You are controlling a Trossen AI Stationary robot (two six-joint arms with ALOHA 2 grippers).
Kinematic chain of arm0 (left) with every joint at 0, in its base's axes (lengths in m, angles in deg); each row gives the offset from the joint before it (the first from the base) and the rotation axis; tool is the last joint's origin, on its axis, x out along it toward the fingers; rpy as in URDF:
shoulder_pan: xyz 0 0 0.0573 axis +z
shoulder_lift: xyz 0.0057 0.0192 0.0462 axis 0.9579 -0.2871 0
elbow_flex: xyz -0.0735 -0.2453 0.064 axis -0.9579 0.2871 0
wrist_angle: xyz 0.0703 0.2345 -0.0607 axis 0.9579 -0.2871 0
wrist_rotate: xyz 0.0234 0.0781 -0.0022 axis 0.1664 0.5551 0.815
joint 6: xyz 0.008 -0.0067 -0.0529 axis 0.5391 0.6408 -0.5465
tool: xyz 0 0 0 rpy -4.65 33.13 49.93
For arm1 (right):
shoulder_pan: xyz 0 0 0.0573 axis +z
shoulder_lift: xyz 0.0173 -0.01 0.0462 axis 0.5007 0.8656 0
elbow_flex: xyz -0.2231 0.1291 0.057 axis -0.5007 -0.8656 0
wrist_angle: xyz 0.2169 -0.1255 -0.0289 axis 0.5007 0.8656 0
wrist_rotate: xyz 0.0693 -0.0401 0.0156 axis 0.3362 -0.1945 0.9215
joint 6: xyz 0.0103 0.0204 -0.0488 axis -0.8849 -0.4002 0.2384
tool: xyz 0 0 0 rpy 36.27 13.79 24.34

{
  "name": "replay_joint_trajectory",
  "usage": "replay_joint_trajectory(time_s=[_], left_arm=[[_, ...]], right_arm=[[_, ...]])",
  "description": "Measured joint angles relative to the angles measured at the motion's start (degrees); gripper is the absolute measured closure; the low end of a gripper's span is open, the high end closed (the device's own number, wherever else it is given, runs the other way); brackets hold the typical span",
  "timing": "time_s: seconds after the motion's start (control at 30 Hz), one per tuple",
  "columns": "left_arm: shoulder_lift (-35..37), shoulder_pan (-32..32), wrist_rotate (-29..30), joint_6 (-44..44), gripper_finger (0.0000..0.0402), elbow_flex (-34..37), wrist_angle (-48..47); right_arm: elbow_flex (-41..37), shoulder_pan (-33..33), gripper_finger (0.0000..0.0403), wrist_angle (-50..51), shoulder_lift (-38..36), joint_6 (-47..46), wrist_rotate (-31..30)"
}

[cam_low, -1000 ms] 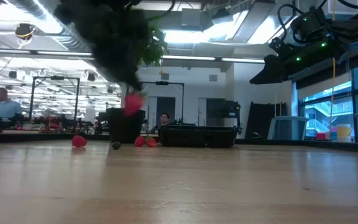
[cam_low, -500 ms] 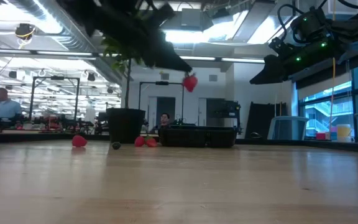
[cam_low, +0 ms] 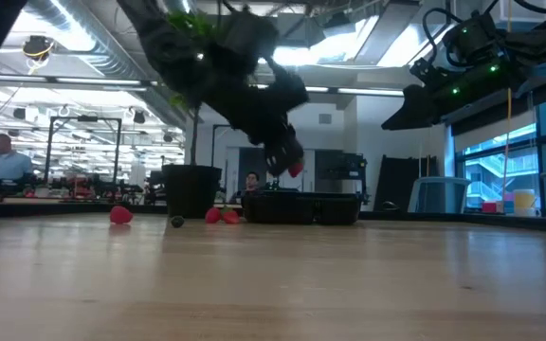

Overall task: Pick and placing Produce into tupperware
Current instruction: Put the bottom strawberry into the black container

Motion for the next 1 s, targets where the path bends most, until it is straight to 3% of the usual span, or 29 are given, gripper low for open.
replay_joint_trajectory(time_s=[0.13,1.0], left_arm=[[-4.16,0.12,6.07,3.49,0.0401,-3.33,-0.38],[-5.74,0.48,3.04,0.81,0.0394,-5.82,-11.94]], right_arm=[[0.00,-0.02,0.0207,0.65,0.00,0.00,0.00],[0.00,-0.01,0.0207,2.30,0.00,0.02,0.00]])
